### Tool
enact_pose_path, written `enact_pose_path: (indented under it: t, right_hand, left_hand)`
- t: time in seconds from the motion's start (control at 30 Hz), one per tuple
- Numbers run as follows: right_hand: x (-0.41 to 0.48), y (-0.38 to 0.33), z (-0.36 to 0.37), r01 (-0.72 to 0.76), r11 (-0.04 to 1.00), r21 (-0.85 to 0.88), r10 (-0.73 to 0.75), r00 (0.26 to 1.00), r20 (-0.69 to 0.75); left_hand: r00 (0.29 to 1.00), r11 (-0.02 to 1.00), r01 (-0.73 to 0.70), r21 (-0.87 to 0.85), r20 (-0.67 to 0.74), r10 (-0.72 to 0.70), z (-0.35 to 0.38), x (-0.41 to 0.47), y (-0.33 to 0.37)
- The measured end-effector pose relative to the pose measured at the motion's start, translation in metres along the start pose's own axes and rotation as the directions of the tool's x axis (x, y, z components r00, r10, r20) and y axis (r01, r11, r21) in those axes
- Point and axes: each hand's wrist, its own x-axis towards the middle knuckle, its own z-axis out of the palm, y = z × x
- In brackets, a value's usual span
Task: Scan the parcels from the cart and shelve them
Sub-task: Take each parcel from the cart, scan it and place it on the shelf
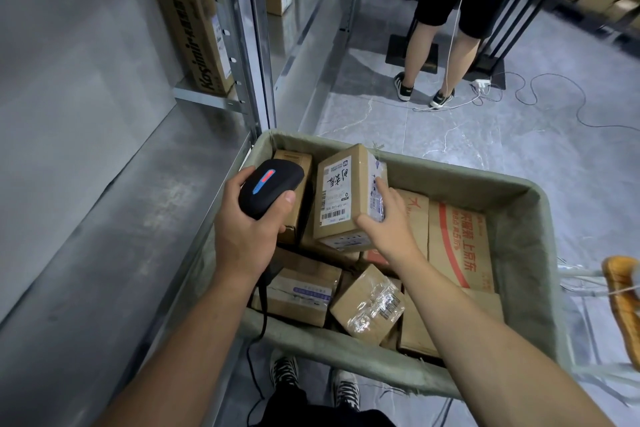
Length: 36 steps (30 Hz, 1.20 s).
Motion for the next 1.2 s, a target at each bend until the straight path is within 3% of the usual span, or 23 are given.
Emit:
enact_pose_path:
  t: [0.23,0.4,0.77,0.97,1.2]
  right_hand:
    - [0.006,0.020,0.002,-0.111,0.971,0.210,0.098,0.992,0.075]
    - [0.009,0.017,0.003,-0.184,0.961,0.207,0.164,0.981,0.107]
    - [0.022,0.026,0.020,-0.360,0.812,0.460,0.295,0.932,0.209]
    - [0.019,0.023,0.016,-0.307,0.810,0.501,0.242,0.951,0.191]
    - [0.014,0.002,-0.007,-0.059,0.891,0.451,0.015,0.995,0.100]
  left_hand:
    - [1.000,1.000,0.007,0.020,0.028,-0.008,0.002,-0.002,-0.001]
    - [0.999,0.999,0.005,0.035,0.040,-0.007,-0.001,0.002,-0.002]
    - [0.995,0.997,-0.002,0.075,0.098,-0.006,-0.008,0.010,-0.005]
    - [0.998,0.995,-0.022,0.093,0.065,0.016,-0.005,0.000,0.003]
    - [0.993,0.986,-0.087,0.141,-0.070,0.097,0.001,-0.043,0.028]
